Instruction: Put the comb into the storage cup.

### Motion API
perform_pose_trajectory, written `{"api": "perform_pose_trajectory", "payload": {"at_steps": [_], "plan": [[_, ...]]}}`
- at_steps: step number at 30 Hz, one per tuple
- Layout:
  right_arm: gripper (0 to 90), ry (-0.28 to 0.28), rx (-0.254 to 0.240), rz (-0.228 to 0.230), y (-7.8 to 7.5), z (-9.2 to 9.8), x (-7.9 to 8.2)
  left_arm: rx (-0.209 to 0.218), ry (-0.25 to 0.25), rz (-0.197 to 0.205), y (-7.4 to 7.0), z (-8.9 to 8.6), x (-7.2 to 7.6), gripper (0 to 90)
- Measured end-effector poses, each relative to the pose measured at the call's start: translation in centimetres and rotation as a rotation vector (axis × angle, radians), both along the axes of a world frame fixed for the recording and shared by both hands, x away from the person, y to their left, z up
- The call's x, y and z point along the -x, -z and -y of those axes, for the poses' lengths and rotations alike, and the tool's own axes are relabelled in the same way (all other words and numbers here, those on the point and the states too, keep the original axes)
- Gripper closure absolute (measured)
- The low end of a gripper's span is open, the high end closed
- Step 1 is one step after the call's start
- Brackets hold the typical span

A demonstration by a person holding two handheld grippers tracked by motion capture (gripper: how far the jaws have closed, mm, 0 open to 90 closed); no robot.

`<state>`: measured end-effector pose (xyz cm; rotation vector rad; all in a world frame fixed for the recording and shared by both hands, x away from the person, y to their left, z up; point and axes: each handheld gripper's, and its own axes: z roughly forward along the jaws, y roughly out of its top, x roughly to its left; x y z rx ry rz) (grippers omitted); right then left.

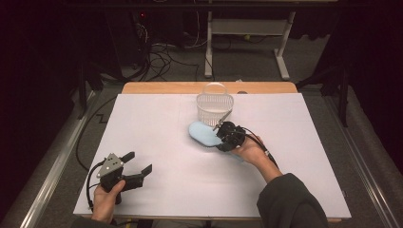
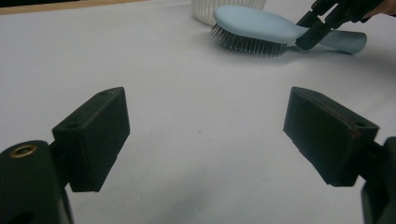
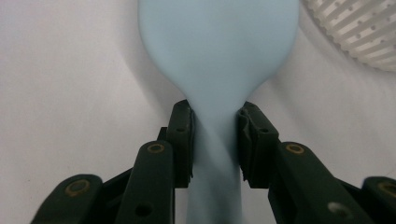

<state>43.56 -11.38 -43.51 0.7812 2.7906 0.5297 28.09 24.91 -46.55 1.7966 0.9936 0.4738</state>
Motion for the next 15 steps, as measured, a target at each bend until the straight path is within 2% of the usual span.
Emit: {"api": "perform_pose_trajectory", "payload": {"at_steps": [9,13,15], "plan": [[70.7,0.007,0.001,-0.009,-0.08,-0.05,0.11,0.006,-0.013,0.000,-0.04,-0.10,0.02,15.3],[70.7,0.015,-0.001,-0.008,-0.18,0.01,0.21,0.013,-0.026,-0.001,-0.04,-0.19,0.00,8.6],[70.8,0.013,0.001,-0.008,-0.24,0.05,0.28,0.012,-0.027,0.000,-0.03,-0.16,0.00,8.4]]}}
